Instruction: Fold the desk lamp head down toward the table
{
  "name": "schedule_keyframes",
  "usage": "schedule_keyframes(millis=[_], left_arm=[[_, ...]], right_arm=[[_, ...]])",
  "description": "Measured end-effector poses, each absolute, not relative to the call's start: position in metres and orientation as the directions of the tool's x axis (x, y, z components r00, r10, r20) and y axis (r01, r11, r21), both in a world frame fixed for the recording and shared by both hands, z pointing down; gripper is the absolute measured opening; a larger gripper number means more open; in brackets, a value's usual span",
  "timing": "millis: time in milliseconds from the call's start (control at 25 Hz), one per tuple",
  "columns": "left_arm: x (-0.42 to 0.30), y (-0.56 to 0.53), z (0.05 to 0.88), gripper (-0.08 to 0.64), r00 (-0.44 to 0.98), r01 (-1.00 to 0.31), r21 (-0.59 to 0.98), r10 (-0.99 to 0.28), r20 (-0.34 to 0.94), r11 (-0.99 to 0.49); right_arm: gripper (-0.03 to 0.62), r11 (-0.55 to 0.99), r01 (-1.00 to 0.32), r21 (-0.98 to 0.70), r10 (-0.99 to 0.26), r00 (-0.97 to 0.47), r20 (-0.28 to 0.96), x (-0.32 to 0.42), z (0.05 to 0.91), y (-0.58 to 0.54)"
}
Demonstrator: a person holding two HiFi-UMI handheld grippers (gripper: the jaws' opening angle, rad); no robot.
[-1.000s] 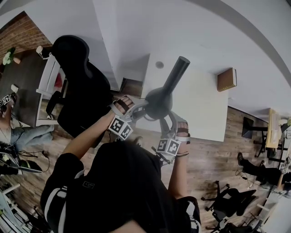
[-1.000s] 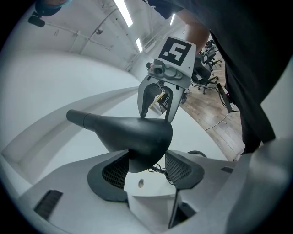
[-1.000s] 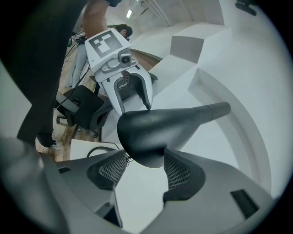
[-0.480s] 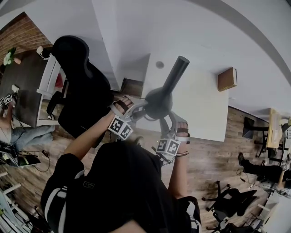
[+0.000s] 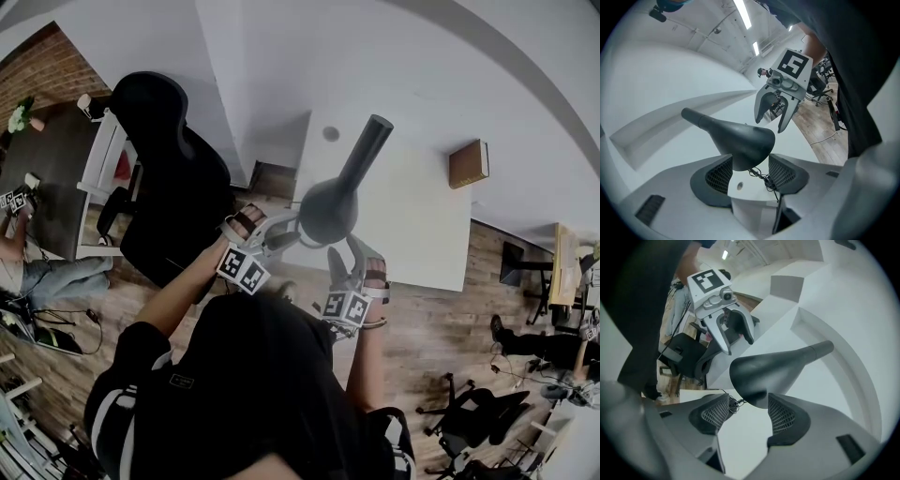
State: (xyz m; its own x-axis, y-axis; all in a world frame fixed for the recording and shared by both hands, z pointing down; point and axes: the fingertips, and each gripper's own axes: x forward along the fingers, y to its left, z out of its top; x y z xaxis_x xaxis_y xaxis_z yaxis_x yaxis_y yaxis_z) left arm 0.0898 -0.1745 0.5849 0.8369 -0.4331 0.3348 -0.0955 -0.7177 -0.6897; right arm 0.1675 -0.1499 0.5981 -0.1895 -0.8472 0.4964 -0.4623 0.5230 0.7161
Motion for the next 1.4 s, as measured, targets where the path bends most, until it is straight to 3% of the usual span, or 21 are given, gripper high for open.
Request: schedule_keyframes(millis=[120,320,480,560,640,840,1400], left_arm=[[0.079,-0.174,0.573,0.244,0.829,-0.156,-0.656,-0.459,0.319,-0.739],[0.07,-0.173,0.548,0.143,0.855,-0.315,-0.46,-0.458,0.242,-0.83],[0.064,-0.182,0.49,0.047,0.881,-0.457,-0.177,-0.471,0.05,-0.872],[0.056,-0.187,0.464,0.031,0.866,-0.497,0.003,-0.496,-0.066,-0.868],[0.048,-0.19,0.446,0.025,0.828,-0.544,0.081,-0.549,-0.111,-0.836],[0.034,-0.194,0.445,0.025,0.743,-0.657,0.137,-0.667,-0.047,-0.741],[0.037,-0.183,0.453,0.025,0.745,-0.653,0.146,-0.665,-0.053,-0.743]], right_arm=[[0.269,0.497,-0.614,0.613,-0.857,-0.238,0.457,0.162,0.579,-0.143],[0.175,0.354,-0.856,0.377,-0.923,-0.256,0.287,0.163,0.522,-0.146],[0.068,0.269,-0.947,0.175,-0.953,-0.235,0.192,0.165,0.486,-0.149],[0.029,0.234,-0.966,0.106,-0.963,-0.216,0.163,0.166,0.474,-0.148],[0.016,0.191,-0.979,0.075,-0.975,-0.18,0.132,0.168,0.463,-0.146],[0.014,0.094,-0.996,-0.011,-0.987,-0.094,0.128,0.18,0.46,-0.137],[0.012,0.036,-0.998,-0.057,-0.987,-0.045,0.157,0.186,0.473,-0.132]])
